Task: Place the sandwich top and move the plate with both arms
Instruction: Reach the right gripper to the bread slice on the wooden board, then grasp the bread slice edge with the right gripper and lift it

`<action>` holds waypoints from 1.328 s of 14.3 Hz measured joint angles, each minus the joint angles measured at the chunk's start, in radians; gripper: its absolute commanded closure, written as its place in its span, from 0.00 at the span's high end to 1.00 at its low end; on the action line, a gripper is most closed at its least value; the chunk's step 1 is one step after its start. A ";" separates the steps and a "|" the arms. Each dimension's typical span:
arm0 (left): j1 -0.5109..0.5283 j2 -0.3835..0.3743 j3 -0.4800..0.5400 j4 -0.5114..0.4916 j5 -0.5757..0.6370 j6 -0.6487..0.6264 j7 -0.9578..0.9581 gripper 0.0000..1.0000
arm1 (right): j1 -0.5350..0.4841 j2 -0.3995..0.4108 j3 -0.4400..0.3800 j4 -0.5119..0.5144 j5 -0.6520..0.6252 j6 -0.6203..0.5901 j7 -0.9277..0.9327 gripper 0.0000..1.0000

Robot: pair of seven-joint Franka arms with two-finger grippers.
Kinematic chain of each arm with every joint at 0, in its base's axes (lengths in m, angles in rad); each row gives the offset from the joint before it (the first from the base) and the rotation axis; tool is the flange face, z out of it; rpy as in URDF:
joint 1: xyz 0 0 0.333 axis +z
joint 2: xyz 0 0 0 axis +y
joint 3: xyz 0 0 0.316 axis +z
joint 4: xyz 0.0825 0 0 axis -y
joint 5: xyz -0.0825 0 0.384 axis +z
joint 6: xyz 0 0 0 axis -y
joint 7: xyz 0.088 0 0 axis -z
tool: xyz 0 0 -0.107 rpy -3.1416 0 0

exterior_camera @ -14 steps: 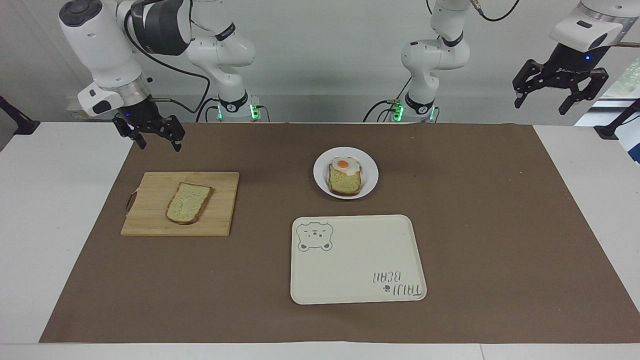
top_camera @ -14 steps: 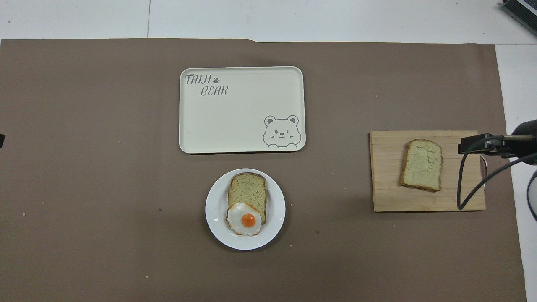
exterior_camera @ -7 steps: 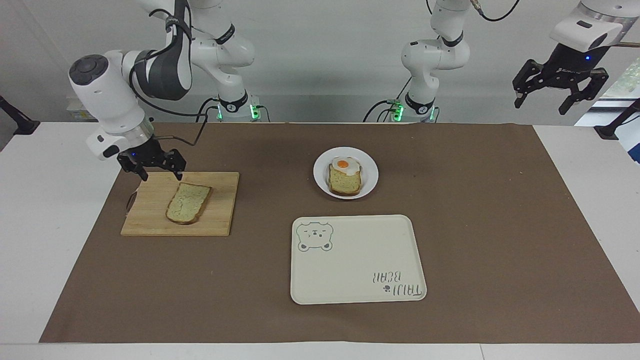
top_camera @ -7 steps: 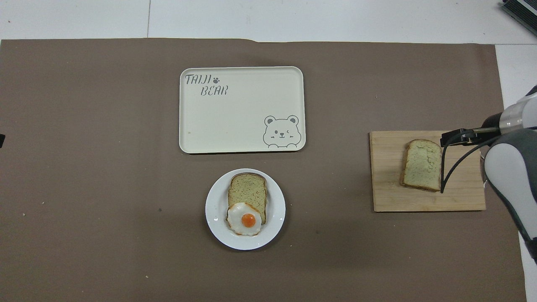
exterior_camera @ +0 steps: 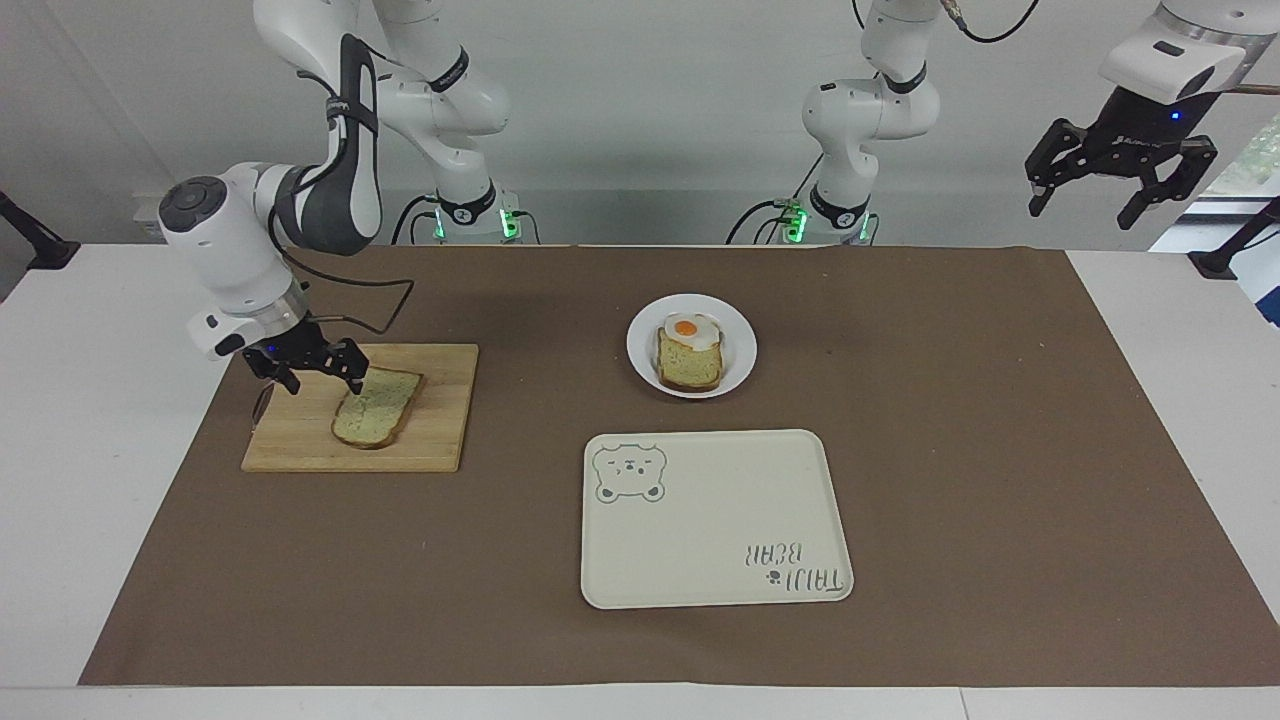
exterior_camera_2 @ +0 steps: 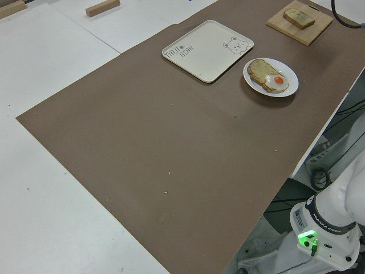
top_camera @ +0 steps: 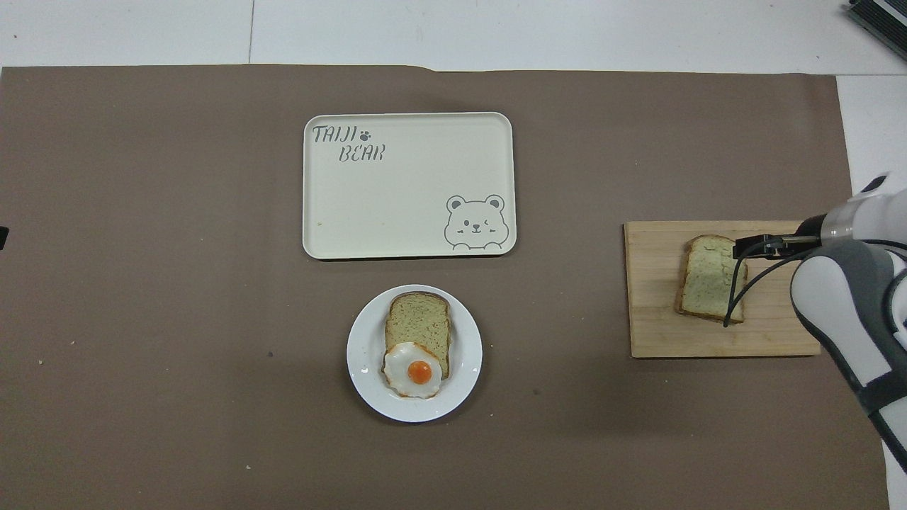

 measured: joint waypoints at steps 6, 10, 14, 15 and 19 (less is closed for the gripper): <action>0.000 0.000 0.000 0.000 0.000 0.000 0.000 1.00 | -0.003 0.023 0.006 -0.046 0.090 0.015 -0.006 1.00; 0.000 0.000 0.000 0.000 0.000 0.000 0.000 1.00 | -0.002 0.045 0.004 -0.065 0.090 0.016 -0.009 1.00; 0.000 0.000 0.000 0.000 0.000 0.000 0.000 1.00 | -0.002 0.045 0.004 -0.076 0.090 0.015 -0.009 1.00; 0.000 0.000 0.000 0.000 0.000 0.000 0.000 1.00 | -0.002 0.045 0.004 -0.078 0.090 0.015 -0.009 1.00; 0.000 0.000 0.000 0.000 0.000 0.000 0.000 1.00 | -0.002 0.046 0.004 -0.081 0.090 0.015 -0.009 0.93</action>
